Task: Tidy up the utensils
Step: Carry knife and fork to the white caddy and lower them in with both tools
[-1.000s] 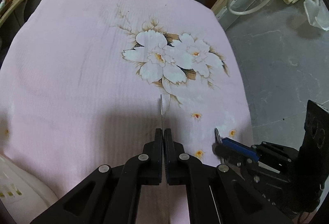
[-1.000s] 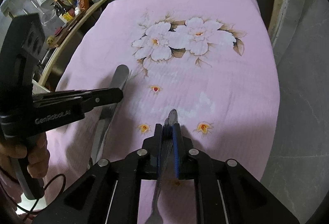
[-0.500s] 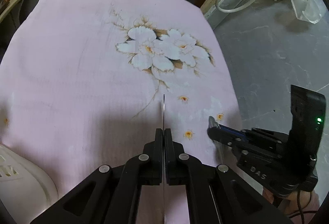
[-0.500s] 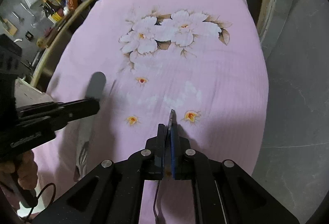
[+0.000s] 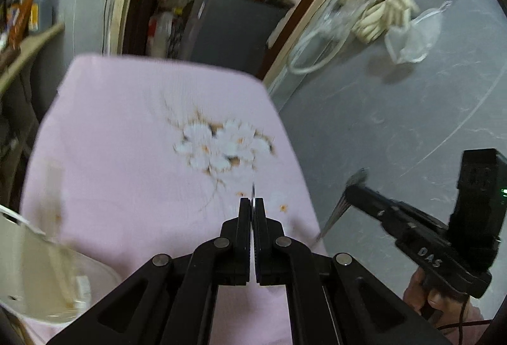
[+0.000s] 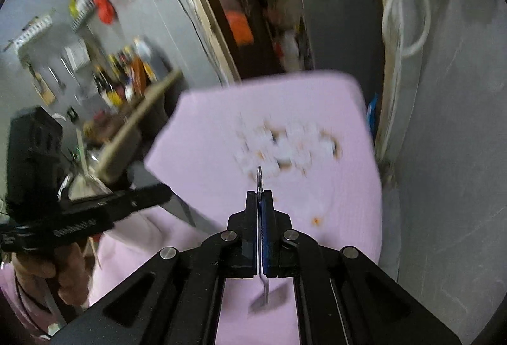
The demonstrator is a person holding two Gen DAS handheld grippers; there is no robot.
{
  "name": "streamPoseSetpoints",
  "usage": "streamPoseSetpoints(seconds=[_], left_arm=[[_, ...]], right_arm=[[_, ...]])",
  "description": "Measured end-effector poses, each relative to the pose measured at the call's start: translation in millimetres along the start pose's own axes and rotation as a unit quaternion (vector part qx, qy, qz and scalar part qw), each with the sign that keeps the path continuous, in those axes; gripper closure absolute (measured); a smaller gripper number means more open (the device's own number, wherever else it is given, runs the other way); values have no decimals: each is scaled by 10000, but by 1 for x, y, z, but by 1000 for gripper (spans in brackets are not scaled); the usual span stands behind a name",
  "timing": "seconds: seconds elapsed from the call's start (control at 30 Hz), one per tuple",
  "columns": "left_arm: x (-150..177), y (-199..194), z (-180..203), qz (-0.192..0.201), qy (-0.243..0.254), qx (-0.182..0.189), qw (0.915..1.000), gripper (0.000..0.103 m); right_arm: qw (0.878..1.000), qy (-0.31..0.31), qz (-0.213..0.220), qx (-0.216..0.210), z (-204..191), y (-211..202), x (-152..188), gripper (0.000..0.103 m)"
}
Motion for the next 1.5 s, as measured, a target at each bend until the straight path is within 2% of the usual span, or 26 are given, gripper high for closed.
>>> streamPoseSetpoints(seconds=[0.2,0.47,0.63,0.77,0.83,1.0,1.37,1.5], left_arm=[[-25,-74,3,518,369,153,9979,101],[-54,-176,-13,821,928,50,9923,101],[-58,-229,-41,991,795,50,9919,101],[-56,-255,-62,1188,467,239,9915,101],[-55,-266,-70,1301,381,254,9904,101],[-49,-275,-86,1336,399,-32,9902,101],[-34,-260,-120,887,372,-613,9935,101],[-29,-250,-130,744,377,-668,9943,101]], right_arm=[[9941,-177,1009,347,-49,-67,-29,101],[9827,-297,1787,396,-128,-126,-58,101],[9766,-433,2085,305,-175,-149,-62,101],[9708,-586,2303,319,-204,-164,-62,101],[9699,-620,2339,271,-213,-169,-62,101],[9718,-850,2190,207,-232,-161,-60,101],[9841,-941,1506,103,-237,-110,-38,101],[9867,-927,1327,128,-238,-92,-29,101]])
Point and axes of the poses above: each gripper's, at about its wrist camera, not at the fingertips, and y roughly the way its jaws point, z to its right, x to its underside, the point moved 1 cm from there along y, roughly the way its jaws point, and after that the axes turned 11 degrees about x, right-handed, at the moved point
